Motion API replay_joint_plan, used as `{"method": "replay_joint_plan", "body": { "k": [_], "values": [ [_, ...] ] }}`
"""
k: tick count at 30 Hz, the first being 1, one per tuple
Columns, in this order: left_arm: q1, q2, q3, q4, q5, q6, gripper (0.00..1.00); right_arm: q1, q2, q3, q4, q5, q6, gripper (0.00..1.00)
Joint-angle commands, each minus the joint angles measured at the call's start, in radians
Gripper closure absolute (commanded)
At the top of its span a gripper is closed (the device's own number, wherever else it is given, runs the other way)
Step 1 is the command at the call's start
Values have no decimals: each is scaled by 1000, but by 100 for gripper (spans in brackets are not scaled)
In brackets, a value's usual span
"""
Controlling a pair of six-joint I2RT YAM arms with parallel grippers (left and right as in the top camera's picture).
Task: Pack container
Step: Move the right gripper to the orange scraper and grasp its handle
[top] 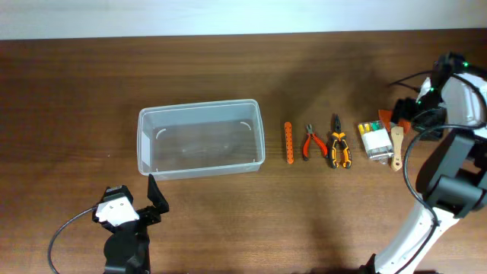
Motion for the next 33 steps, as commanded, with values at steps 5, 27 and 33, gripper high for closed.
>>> {"method": "replay_joint_plan", "body": {
  "k": [5,27,33],
  "values": [
    [-5,-5,-4,-1,-3,9,1,21,44,-5,8,12,-14,23],
    [-5,-5,-4,-1,-3,9,1,20,141,-67,76,11,3,37],
    [-5,-5,-4,-1,-3,9,1,20,141,-67,77,10,26,61]
  ]
}}
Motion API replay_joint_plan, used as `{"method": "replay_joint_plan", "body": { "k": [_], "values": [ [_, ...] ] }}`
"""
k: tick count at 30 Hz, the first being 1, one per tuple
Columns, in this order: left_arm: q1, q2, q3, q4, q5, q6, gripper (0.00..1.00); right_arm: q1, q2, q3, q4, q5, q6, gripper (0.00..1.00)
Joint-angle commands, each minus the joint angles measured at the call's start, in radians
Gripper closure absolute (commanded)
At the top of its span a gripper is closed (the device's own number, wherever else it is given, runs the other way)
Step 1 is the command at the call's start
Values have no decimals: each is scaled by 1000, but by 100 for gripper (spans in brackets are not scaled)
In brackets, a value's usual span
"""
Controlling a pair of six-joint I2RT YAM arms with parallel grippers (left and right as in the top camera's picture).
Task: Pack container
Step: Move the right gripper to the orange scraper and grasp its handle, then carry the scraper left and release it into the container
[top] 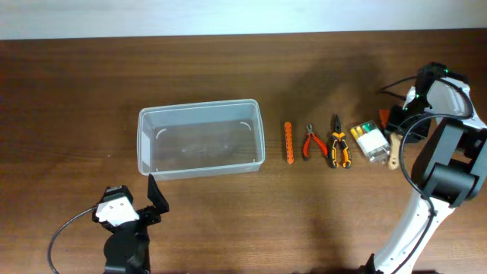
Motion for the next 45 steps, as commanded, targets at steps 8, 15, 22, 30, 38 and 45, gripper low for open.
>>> {"method": "replay_joint_plan", "body": {
  "k": [8,15,22,30,38,45],
  "values": [
    [-5,-5,-4,-1,-4,9,1,6,-37,11,-44,-10,42,73],
    [-5,-5,-4,-1,-3,9,1,51,-281,110,-103,-110,37,81],
    [-5,-5,-4,-1,-3,9,1,281,-570,126,-106,-137,21,96],
    [-5,-5,-4,-1,-3,9,1,763,-600,121,-105,-137,-309,96],
    [-5,-5,-4,-1,-3,9,1,1095,-402,121,-13,-136,-818,96],
    [-5,-5,-4,-1,-3,9,1,1157,-191,121,164,-133,-961,96]
  ]
}}
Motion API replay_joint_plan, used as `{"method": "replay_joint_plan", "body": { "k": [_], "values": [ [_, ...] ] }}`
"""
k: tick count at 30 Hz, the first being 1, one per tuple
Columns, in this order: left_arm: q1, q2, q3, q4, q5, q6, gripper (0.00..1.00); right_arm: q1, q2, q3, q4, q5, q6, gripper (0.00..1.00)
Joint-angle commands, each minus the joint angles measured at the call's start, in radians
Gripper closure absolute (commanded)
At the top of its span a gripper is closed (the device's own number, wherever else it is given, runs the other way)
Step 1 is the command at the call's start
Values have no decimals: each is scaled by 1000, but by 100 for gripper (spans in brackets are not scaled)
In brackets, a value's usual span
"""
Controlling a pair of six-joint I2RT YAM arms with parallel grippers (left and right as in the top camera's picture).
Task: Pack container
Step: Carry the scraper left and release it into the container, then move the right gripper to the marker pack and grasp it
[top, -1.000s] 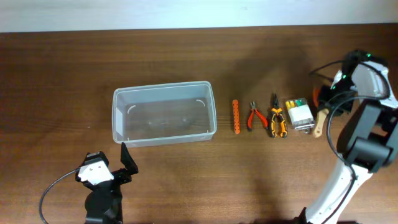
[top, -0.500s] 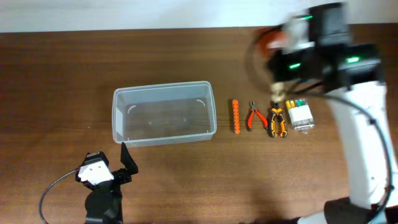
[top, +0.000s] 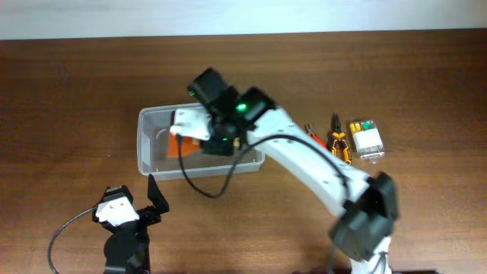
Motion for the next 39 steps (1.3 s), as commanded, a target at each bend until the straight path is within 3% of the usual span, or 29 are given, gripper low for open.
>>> {"method": "replay_joint_plan", "body": {
  "k": [1,6,8,9,10,11,17,21,24,28,33,39],
  "values": [
    [-5,-5,-4,-1,-3,9,1,-3,88,0,45,-5,-115,96],
    [-5,-5,-4,-1,-3,9,1,-4,177,0,53,-4,-90,96],
    [-5,-5,-4,-1,-3,9,1,-4,171,3,50,-3,-44,87],
    [-5,-5,-4,-1,-3,9,1,-4,159,13,40,0,-16,72],
    [-5,-5,-3,-1,-3,9,1,-4,143,34,15,4,21,63],
    [-5,-5,-4,-1,-3,9,1,-5,110,75,-37,3,56,1],
    [-5,-5,-4,-1,-3,9,1,-59,-61,306,-260,60,113,1],
    [-5,-5,-4,-1,-3,9,1,-137,-165,393,-366,57,335,1],
    [-5,-5,-4,-1,-3,9,1,-216,-233,402,-409,132,356,1],
    [-5,-5,-4,-1,-3,9,1,-390,-246,397,-468,183,546,9],
    [-5,-5,-4,-1,-3,9,1,-675,-196,275,-480,175,864,9],
    [-5,-5,-4,-1,-3,9,1,-853,-116,-33,-399,173,882,10]
  ]
}}
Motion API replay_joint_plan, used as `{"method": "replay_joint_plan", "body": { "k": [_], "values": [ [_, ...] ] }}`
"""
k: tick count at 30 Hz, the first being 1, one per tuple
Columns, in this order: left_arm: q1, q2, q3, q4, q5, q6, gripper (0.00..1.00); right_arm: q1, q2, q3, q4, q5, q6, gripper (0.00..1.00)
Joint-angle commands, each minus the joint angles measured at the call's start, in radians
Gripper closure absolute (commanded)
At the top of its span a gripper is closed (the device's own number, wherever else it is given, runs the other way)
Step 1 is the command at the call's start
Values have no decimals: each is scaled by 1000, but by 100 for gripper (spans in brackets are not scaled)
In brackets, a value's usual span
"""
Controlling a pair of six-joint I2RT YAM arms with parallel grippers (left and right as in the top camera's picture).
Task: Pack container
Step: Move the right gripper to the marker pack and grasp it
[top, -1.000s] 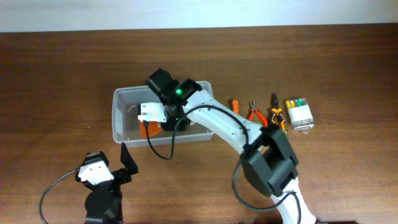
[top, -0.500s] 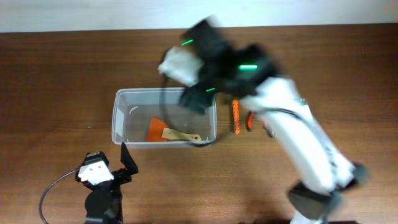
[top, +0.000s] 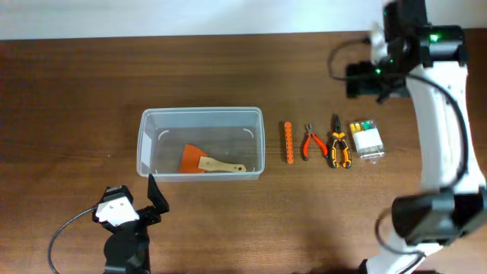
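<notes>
A clear plastic container (top: 144,144) stands left of centre on the wooden table. Inside it lies an orange scraper with a wooden handle (top: 204,162), handle pointing right. My right gripper (top: 356,79) hovers at the back right, beyond the row of tools, and looks open with nothing in it. In the row are an orange bar (top: 289,142), small red pliers (top: 310,141), orange-black pliers (top: 338,149) and a battery pack (top: 367,139). My left gripper (top: 154,195) rests near the front edge, just in front of the container; its jaw gap is not visible.
The table's far edge meets a pale wall at the top. The right arm's base and cable stand at the front right corner. The left arm's cable loops along the front left edge.
My right gripper was over the container with the orange scraper; now it is at the back right with nothing in it, and the scraper lies in the container. The left arm is unchanged.
The scraper first lay at the right end of the row, with my right gripper by it. Then the gripper was on it and the battery pack had shifted a little. Later the gripper held the scraper over the container. Now it lies inside.
</notes>
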Motion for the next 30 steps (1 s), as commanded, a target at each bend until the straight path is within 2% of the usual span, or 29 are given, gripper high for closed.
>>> {"method": "replay_joint_plan", "body": {
  "k": [1,8,11,15,30],
  "values": [
    [-5,-5,-4,-1,-3,9,1,-58,39,-164,51,7,48,11],
    [-5,-5,-4,-1,-3,9,1,-99,83,-404,270,11,-51,9],
    [-5,-5,-4,-1,-3,9,1,-99,83,-451,359,13,-209,9],
    [-5,-5,-4,-1,-3,9,1,-105,85,-494,446,15,-407,14],
    [-5,-5,-4,-1,-3,9,1,-188,174,-520,474,-30,-407,18]
  ]
}}
